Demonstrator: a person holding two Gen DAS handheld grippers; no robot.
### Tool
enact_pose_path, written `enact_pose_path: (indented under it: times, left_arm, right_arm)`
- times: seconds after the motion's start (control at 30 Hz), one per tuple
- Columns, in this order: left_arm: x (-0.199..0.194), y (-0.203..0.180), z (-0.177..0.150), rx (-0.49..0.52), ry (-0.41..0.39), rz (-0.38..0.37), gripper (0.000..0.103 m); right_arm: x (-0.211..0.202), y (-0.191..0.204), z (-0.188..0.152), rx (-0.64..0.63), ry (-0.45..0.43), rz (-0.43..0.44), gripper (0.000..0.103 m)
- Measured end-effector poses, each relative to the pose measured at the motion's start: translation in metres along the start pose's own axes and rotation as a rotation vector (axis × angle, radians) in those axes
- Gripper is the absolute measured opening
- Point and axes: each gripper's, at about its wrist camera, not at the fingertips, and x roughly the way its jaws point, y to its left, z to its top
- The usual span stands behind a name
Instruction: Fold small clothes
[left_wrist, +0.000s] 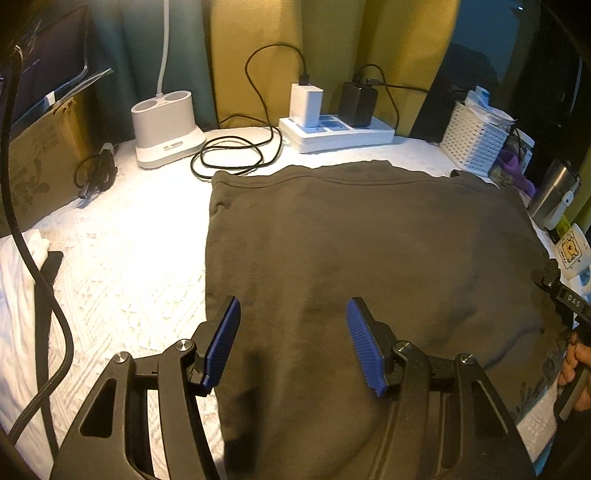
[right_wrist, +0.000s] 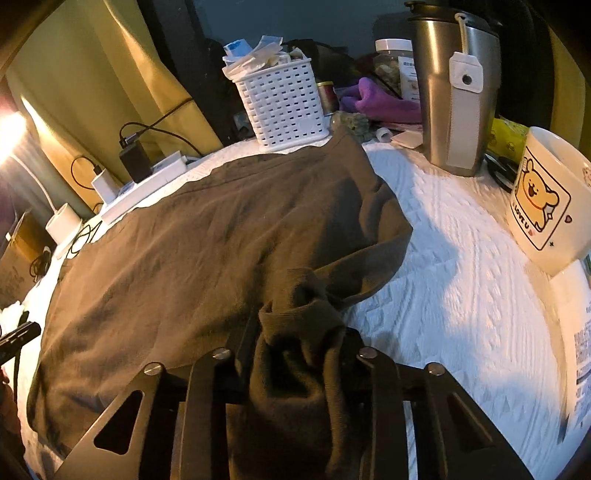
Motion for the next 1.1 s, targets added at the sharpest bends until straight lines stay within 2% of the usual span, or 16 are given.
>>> enact_pose_path:
  times: [0.17, 0.4, 1.1]
  left_arm:
    - [0.003, 0.007, 0.003, -0.008, -0.006, -0.002, 0.060]
    - [0.002, 0.016, 0.004, -0.018, -0.023, -0.006, 0.060]
    - [-0.024, 0.069, -0.014, -0.103, -0.077, -0.031, 0.060]
  right_arm:
    - [0.001, 0.003, 0.004, 0.000, 0.007, 0.014, 0.023]
    - [-0.010, 0.015, 0.015, -0.013, -0.014, 0.035, 0.021]
    - [-0.044, 0.122, 0.038, -0.176, -0.091, 0.122, 0.020]
